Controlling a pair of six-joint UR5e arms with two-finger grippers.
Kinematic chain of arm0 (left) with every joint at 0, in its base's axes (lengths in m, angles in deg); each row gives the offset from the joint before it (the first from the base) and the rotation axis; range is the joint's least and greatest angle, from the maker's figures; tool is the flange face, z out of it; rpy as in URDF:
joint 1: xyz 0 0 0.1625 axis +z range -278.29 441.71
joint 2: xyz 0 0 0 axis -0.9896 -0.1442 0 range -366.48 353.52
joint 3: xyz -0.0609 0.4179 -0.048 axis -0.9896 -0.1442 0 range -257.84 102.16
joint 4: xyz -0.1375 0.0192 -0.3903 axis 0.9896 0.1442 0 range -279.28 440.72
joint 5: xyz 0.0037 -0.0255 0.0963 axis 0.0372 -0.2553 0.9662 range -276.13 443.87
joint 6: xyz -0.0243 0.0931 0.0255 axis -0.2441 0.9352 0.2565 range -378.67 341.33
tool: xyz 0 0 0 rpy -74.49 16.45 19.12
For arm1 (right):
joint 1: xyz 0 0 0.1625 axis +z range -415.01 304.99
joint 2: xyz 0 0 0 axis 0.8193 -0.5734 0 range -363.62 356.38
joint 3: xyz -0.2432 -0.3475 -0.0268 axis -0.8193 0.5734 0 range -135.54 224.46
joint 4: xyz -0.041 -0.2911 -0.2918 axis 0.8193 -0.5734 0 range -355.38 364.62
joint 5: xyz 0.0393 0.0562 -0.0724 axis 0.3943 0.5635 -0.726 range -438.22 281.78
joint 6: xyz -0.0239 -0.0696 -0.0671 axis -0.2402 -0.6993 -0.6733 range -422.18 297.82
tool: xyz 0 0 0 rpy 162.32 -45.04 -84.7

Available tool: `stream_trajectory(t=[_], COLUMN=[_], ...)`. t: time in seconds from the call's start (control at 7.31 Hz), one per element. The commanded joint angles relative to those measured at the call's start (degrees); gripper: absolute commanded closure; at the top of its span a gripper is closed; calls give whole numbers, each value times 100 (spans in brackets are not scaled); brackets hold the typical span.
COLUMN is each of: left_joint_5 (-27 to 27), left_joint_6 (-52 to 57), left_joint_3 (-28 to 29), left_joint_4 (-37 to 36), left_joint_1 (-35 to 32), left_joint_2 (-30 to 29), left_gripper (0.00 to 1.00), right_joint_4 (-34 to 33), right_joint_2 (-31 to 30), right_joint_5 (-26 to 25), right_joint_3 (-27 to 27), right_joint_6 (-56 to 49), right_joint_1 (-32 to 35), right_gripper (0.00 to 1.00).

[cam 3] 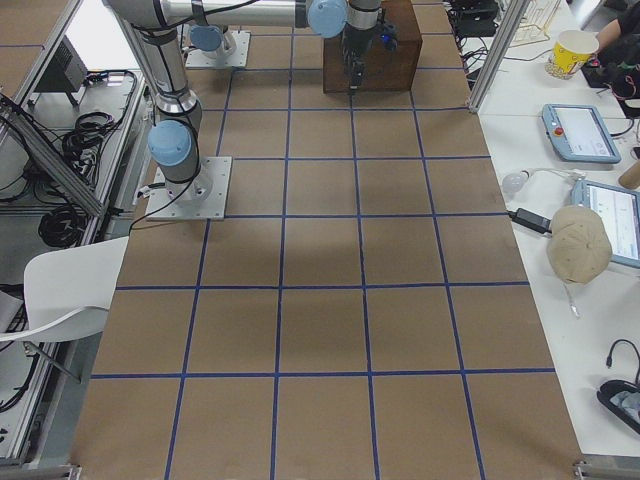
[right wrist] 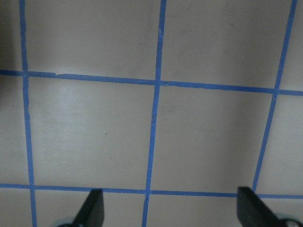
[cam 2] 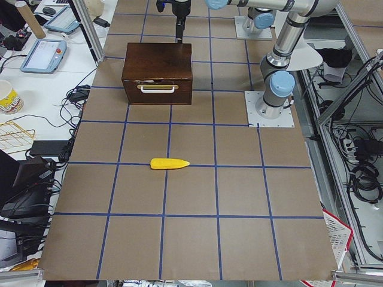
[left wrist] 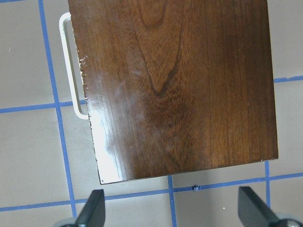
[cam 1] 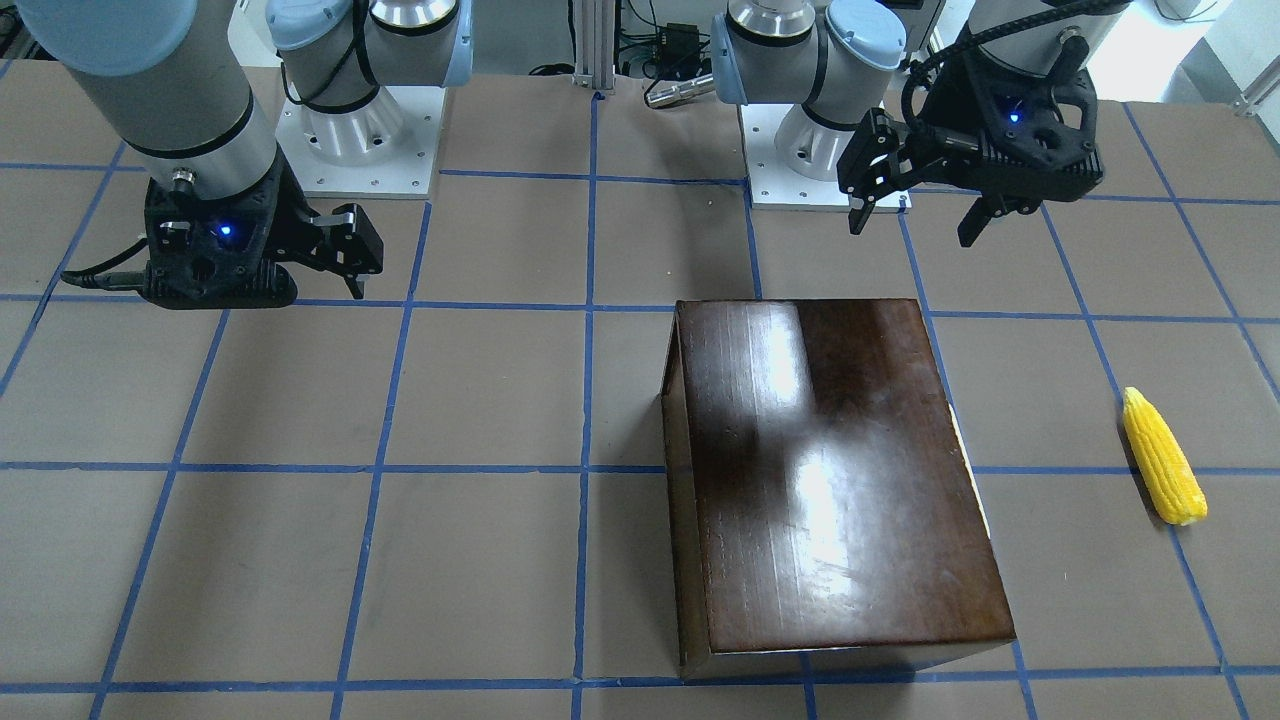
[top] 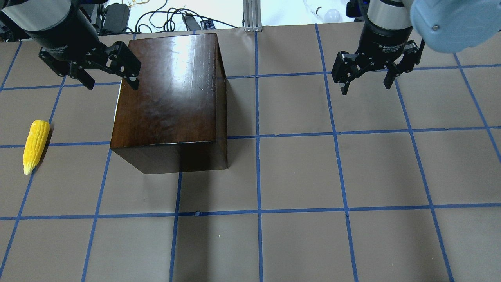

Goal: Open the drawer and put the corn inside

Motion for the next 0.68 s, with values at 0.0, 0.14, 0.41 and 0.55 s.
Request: stream_trajectory(t=[0.0,0.14,0.41,0.55], left_joint_5=[-8,9,53,53], left_joint_6=[1,-7,1,1], left_joint_3=[-1,8,-1,-10], left_joint_4=[0,0,0,9], left_joint_1=[0,0,0,0], left_joint_2=[22,13,31,31], left_gripper=[0,0,0,0], right_joint_4=[0,0,0,0], right_joint_2=[0,0,0,0], right_joint_5=[0,0,0,0], right_joint_3=[0,0,0,0], right_joint_6=[0,0,0,0], right_joint_1=[-7,-7,2,-7], right_gripper=[0,0,0,0])
